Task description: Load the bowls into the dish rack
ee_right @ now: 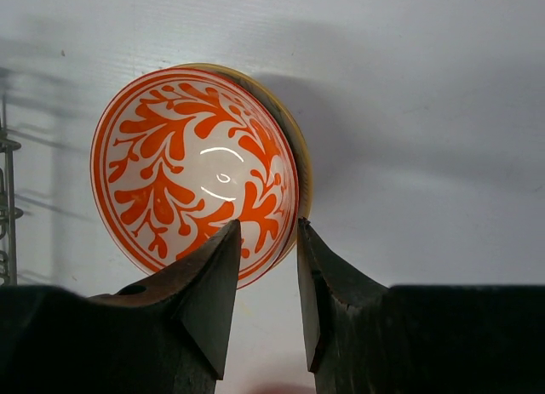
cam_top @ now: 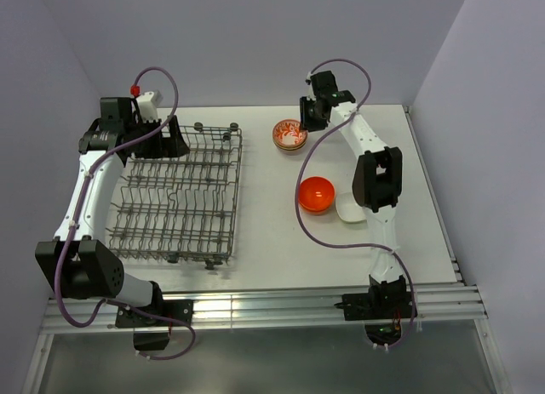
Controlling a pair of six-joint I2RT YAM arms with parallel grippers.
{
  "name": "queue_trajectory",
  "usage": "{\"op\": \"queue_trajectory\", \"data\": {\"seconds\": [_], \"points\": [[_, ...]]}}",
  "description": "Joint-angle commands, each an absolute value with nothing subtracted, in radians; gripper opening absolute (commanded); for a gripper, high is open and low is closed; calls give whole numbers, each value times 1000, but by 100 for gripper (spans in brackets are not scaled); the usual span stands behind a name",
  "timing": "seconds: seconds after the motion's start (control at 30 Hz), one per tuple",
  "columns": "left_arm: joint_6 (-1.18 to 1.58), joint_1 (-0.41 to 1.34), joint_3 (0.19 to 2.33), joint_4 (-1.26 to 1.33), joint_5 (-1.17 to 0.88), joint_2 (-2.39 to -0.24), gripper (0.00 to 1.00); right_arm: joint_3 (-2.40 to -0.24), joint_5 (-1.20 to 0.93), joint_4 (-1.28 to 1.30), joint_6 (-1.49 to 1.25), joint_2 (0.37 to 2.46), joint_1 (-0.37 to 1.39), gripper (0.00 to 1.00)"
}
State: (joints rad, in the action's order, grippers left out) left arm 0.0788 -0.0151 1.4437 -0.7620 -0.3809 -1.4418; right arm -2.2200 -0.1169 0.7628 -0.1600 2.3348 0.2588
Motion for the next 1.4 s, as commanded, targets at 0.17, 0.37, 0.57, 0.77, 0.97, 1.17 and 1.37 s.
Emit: {"op": "queue_trajectory", "data": {"seconds": [0.17,0.37,0.57,0.77,0.97,1.17,1.37], "points": [[104,-15,1463,-727,-405,-1428,100,-2281,-100,713,-170,2365,265,40],[104,-14,1468,-730,-411,-1437,100,-2287,-98,710,-170,2385,267,35],[113,-15,1437,-710,-408,-1428,99,-2295,-97,707,-176,2379,265,18],[112,-14,1437,-715,-414,-1434,99,-2287,-95,699,-178,2355,267,2],[110,-14,1436,-716,-419,-1434,99,-2263,-124,687,-190,2313,265,0],[107,-14,1439,-718,-440,-1436,100,-2258,-187,658,-218,2267,259,0],[100,-15,1463,-712,-465,-1440,99,-2232,-245,624,-233,2195,242,0]]}}
